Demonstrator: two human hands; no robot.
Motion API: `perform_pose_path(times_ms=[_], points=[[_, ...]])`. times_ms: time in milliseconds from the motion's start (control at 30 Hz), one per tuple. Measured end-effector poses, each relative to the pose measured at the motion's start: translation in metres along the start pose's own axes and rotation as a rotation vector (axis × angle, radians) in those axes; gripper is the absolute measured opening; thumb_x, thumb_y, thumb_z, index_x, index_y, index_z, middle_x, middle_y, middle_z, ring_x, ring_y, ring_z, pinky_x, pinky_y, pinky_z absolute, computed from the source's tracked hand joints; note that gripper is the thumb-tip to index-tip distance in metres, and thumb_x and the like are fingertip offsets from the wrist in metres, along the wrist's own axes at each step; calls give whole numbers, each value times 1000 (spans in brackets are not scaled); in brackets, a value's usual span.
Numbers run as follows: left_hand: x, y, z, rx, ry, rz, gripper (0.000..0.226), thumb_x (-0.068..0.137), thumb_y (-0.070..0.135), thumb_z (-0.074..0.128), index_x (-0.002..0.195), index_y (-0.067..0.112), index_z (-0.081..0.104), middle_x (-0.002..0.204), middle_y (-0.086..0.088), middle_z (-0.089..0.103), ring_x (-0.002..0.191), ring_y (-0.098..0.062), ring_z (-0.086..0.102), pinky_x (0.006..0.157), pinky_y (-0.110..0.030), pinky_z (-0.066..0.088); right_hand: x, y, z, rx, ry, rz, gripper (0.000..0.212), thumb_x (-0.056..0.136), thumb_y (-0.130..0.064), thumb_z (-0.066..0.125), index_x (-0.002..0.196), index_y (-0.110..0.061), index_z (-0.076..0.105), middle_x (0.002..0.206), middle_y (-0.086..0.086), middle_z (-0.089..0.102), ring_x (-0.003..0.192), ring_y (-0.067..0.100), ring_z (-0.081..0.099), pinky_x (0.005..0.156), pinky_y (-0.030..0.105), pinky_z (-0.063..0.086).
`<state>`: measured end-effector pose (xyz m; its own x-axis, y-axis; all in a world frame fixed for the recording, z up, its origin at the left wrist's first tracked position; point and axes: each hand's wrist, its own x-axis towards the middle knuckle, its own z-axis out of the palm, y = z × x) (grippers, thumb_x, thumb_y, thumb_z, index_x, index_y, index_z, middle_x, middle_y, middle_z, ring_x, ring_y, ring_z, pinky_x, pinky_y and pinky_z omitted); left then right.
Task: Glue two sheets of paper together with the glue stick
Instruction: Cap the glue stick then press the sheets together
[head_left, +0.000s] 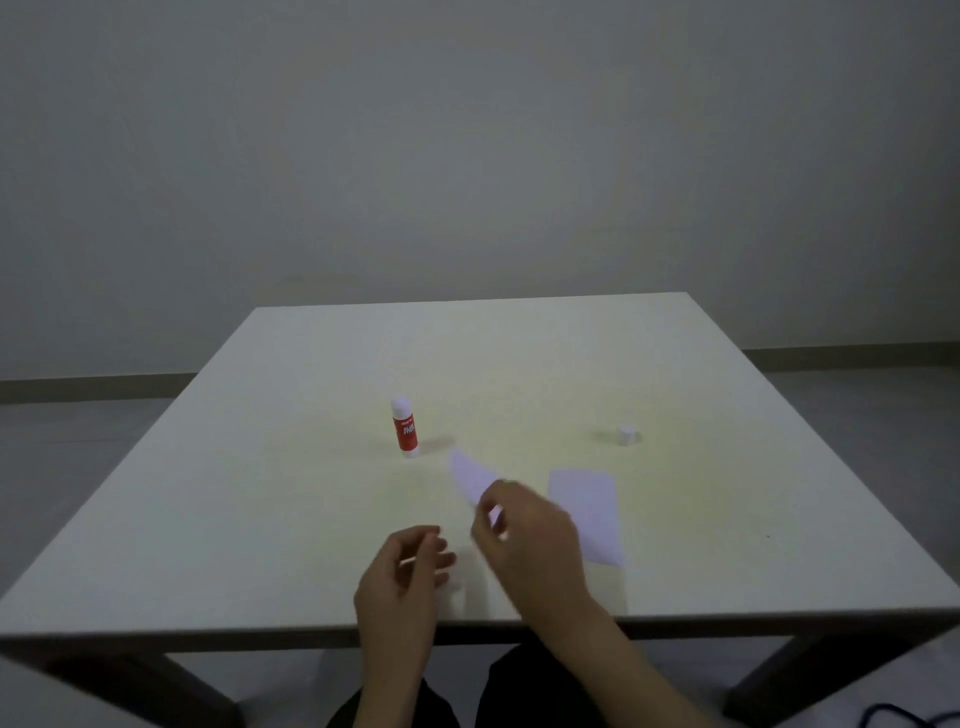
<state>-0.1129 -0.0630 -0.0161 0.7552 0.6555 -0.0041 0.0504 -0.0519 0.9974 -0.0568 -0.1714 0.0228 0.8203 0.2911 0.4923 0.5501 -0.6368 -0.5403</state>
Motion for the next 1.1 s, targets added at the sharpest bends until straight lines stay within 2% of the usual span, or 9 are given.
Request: perform_pose_path(times_ms=[100,167,267,433,500,600,767,967,1100], points=[[-6,2,17,0,-130,-62,11,91,19,58,86,21,67,84,0,74,67,-8,73,61,-22,57,5,16,-27,518,141,312,17,82,-3,64,68,-12,64,61,-3,68,58,7,66,56,12,48],[-6,10,28,-76,-173,-115,13,91,20,58,85,20,69,80,3,75,69,-12,74,57,-19,56,0,23,-41,733,187,422,22,85,-1,61,68,-13,67,62,0,70,57,9,68,55,15,52],[-2,26,42,-195,-192,-163,17,90,16,59,78,19,72,75,3,77,71,-16,75,56,-18,56,-14,30,-48,886,255,543,27,86,2,58,66,-12,69,66,4,71,57,14,69,51,15,52],[7,40,57,-153,-195,-119,17,87,11,63,76,17,73,76,-2,76,70,-18,73,56,-19,56,-30,48,-55,1022,236,680,26,89,1,55,70,-11,67,67,9,73,65,26,73,56,25,59],[12,45,58,-127,-254,-110,16,86,12,64,74,19,74,71,2,76,66,-14,73,55,-19,55,-26,57,-64,1031,196,668,22,90,-3,56,77,-13,69,70,7,75,68,28,73,60,29,60],[23,54,62,-3,-373,-71,16,84,15,65,72,20,74,66,6,76,62,-8,72,54,-16,53,-10,73,-80,944,143,609,21,88,-6,58,79,-16,74,72,3,76,62,17,69,55,24,57],[45,64,75,163,-475,3,14,79,16,71,67,21,74,59,12,74,56,-1,69,51,-6,45,11,94,-85,857,-30,666,18,84,-4,65,69,-12,73,55,2,69,48,14,59,45,21,48],[57,45,88,397,-506,13,7,72,18,78,68,13,75,66,1,76,61,-11,73,70,-21,55,7,115,-66,720,-77,807,20,81,0,65,62,-2,65,49,7,59,39,17,51,40,26,42],[57,32,92,461,-522,-5,11,71,18,79,62,18,74,60,7,72,53,-1,69,55,-9,49,-1,123,-57,592,-118,814,21,81,-4,66,60,-3,64,39,0,59,31,14,48,38,23,38]])
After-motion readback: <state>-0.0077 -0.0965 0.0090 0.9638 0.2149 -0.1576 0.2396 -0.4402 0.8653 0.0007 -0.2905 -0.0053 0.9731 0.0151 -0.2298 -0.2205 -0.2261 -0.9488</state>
